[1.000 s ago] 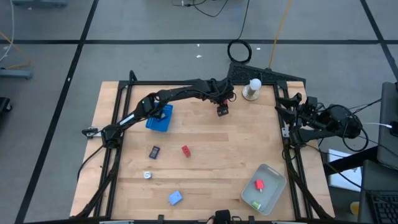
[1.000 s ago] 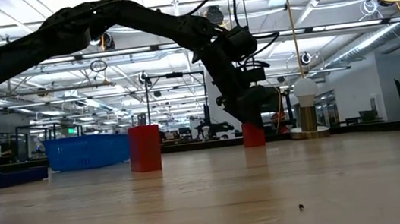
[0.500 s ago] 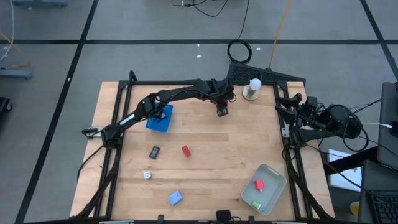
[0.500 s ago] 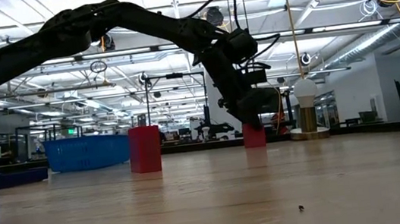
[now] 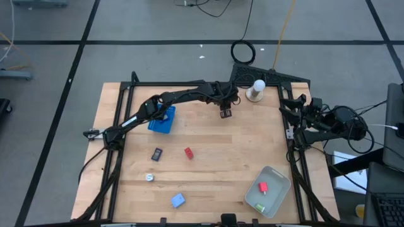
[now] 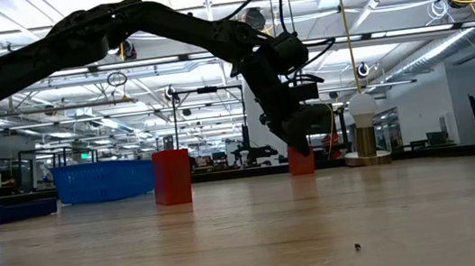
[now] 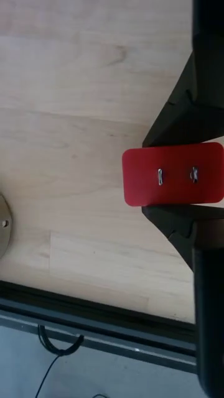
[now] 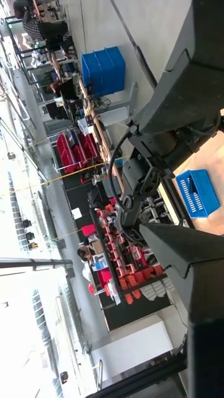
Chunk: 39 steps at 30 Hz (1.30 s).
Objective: Pick & Place Office items
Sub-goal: Put the top red charger adapter into the white bin
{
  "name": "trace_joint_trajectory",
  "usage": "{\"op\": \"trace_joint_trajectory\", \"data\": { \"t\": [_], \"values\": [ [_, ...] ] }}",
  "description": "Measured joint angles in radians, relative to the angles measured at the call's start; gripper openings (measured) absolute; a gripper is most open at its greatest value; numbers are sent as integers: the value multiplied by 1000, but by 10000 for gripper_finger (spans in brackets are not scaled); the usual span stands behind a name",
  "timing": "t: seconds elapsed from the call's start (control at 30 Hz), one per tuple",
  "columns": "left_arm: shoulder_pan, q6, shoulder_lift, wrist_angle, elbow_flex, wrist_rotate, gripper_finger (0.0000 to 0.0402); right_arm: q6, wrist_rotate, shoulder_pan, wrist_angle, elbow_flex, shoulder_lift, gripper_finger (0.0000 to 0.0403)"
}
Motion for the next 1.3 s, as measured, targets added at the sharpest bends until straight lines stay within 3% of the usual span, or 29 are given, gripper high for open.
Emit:
{"op": "trace_joint_trajectory", "data": {
  "t": [0.67,1.1,1.3],
  "values": [
    [-14,-88,-125,31,0,-6,123,0,0,0,7,0,0,242],
    [-47,-198,-259,0,0,90,123,0,1,0,7,0,0,242],
    [-101,-225,-299,2,0,180,123,0,1,0,7,0,0,242]
  ]
}}
